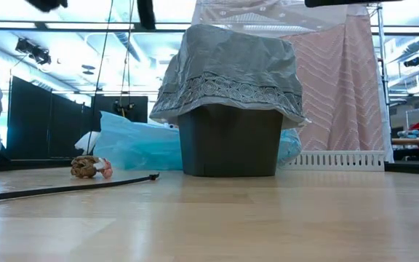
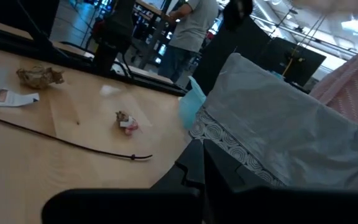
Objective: Place trash/remove bag and relplace
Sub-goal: Put the cardboard piece inside the black trash bin, then put the brown napkin inside the black trash bin
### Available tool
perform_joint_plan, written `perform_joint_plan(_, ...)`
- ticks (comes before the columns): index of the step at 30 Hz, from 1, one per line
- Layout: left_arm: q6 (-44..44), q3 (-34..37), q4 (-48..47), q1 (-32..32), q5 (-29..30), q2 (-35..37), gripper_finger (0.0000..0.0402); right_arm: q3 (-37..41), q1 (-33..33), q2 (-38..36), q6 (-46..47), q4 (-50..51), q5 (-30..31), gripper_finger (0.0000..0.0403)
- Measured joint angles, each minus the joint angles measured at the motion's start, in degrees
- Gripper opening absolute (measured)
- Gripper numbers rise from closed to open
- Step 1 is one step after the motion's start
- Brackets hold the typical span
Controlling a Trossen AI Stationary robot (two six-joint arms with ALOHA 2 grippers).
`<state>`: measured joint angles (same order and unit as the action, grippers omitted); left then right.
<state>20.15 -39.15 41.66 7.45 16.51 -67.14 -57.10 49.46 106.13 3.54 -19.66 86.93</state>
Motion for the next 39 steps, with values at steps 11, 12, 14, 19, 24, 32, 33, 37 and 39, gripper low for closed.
perform_joint_plan(11,-25.1,-17.5,-38.7,-5.4,5.1,-4.1,0.0015,0.0,-2.0,0.0,1.4,0.6,-3.3,0.0)
perform_joint_plan(12,-26.6,-17.8,-39.9,-5.6,5.7,-4.8,0.0019,0.0,-2.2,0.0,1.4,0.6,-4.3,0.0)
perform_joint_plan(14,-28.8,-18.0,-41.1,-5.8,6.1,-6.3,0.0028,0.0,-2.5,0.0,1.5,0.6,-6.1,0.0)
perform_joint_plan(19,-34.7,-18.0,-43.4,-5.7,5.6,-7.4,0.0067,0.0,-2.7,0.0,1.5,1.1,-7.4,0.0)
perform_joint_plan(24,-33.9,-19.0,-49.7,-5.0,5.7,-6.6,0.0117,0.0,-2.7,0.0,5.3,4.6,-7.8,0.0)
perform_joint_plan(32,-17.7,-25.1,-80.7,-2.4,0.8,-3.0,0.015,0.0,-2.9,0.0,18.6,14.7,-12.0,0.0)
perform_joint_plan(33,-15.9,-23.9,-81.5,-2.0,-0.2,-2.4,0.015,0.0,-3.0,0.0,19.8,15.5,-12.2,0.0)
perform_joint_plan(37,-10.2,-14.7,-80.3,0.1,-0.9,-0.3,0.0151,0.0,-3.2,0.0,22.3,16.4,-12.9,0.0)
perform_joint_plan(39,-7.4,-9.2,-75.6,1.2,-0.7,0.5,0.0151,0.0,-3.2,0.0,22.3,16.4,-13.6,0.0)
